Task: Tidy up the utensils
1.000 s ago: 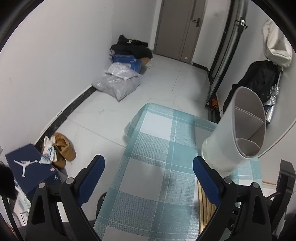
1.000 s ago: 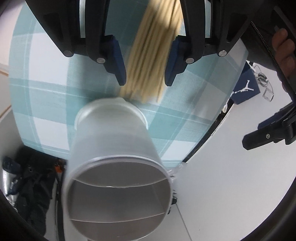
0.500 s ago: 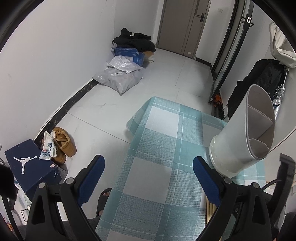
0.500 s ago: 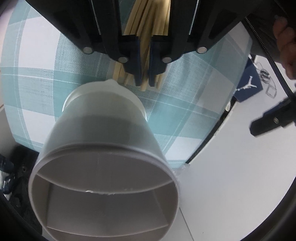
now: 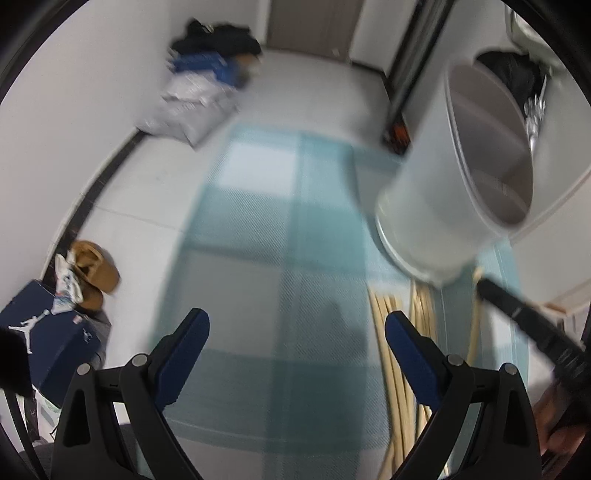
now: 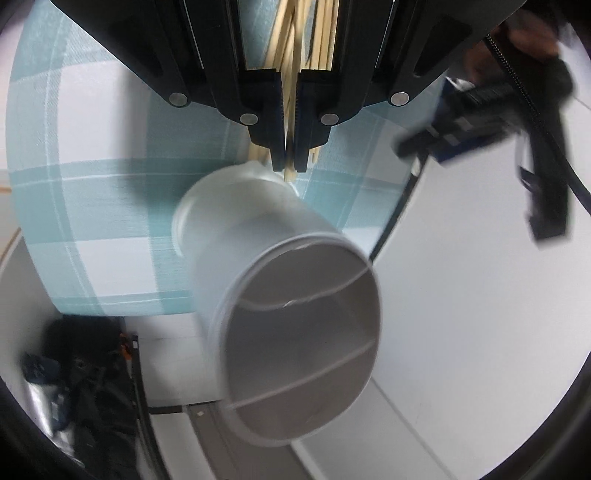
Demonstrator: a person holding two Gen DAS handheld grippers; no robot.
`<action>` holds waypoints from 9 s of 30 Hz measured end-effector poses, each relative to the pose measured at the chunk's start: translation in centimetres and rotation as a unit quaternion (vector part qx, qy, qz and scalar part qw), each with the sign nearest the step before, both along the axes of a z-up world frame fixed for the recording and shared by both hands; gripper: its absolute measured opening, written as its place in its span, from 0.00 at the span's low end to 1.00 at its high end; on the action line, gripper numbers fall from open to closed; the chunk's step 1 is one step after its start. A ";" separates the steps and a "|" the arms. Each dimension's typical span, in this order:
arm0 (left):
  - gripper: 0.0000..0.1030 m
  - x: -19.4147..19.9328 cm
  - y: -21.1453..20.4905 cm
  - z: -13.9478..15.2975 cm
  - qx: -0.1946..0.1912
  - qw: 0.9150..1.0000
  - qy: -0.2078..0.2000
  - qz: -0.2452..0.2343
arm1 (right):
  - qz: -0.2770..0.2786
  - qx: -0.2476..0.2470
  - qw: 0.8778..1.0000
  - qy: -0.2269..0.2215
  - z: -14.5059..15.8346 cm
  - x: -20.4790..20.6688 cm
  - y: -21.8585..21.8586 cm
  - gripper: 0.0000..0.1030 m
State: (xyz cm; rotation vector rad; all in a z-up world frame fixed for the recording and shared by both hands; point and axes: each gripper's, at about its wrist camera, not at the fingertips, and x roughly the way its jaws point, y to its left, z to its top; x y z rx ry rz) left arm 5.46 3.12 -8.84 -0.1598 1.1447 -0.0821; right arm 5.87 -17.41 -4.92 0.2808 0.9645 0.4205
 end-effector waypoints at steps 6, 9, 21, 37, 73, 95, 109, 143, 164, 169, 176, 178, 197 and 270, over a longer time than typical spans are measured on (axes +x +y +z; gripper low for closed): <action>0.91 -0.4 -1.7 -0.9 0.023 0.999 0.031 -0.020 | -0.052 0.067 0.996 0.010 0.2 -0.8 -3.6 0.04; 0.91 -0.4 -2.4 -1.3 0.050 0.997 0.042 -0.027 | -0.072 0.090 0.993 0.007 0.1 -1.6 -5.2 0.03; 0.82 -0.4 -2.3 -2.4 0.075 0.995 0.067 -0.006 | -0.094 0.103 0.990 -0.020 1.4 -3.2 -7.8 0.03; 0.04 1.3 -2.1 -2.1 0.057 0.997 0.043 0.025 | -0.085 0.095 0.991 -0.040 2.1 -3.9 -7.8 0.03; 0.01 -7.9 -3.4 12.0 -0.026 0.972 -0.226 -0.059 | -0.016 -0.010 0.972 -0.232 8.5 -9.5 -2.5 0.03; 0.01 1.1 -3.7 24.0 -0.091 0.953 -0.278 -0.084 | 0.003 -0.013 0.951 -0.308 21.1 -2.0 -2.8 0.03; 0.01 8.1 -3.8 21.7 -0.069 0.951 -0.289 -0.082 | 0.028 -0.054 0.943 -0.326 21.6 7.8 -0.5 0.03; 0.01 10.2 -5.8 18.4 -0.087 0.961 -0.238 -0.113 | 0.061 -0.041 0.957 -0.279 14.4 9.2 -1.4 0.03; 0.02 9.4 -4.8 15.7 -0.089 0.969 -0.183 -0.141 | 0.090 -0.046 0.965 -0.241 12.7 9.1 -0.8 0.06; 0.08 8.3 -4.4 15.8 -0.063 0.975 -0.177 -0.123 | 0.091 -0.052 0.967 -0.233 12.7 8.0 -0.9 0.08; 0.69 4.8 -1.4 17.1 -0.056 0.974 -0.218 -0.028 | 0.045 -0.042 0.966 -0.251 14.3 4.5 -2.8 0.36; 0.71 3.6 -0.7 17.5 -0.054 0.971 -0.232 -0.006 | 0.035 -0.040 0.965 -0.256 14.8 3.1 -3.1 0.48; 0.84 -5.7 -1.6 15.3 0.015 0.966 -0.258 0.033 | -0.010 -0.049 0.960 -0.274 13.3 -8.7 -3.1 0.88; 0.90 -4.6 9.2 5.5 -0.048 0.979 -0.131 0.150 | 0.084 -0.155 0.984 0.025 -5.4 1.1 9.5 0.07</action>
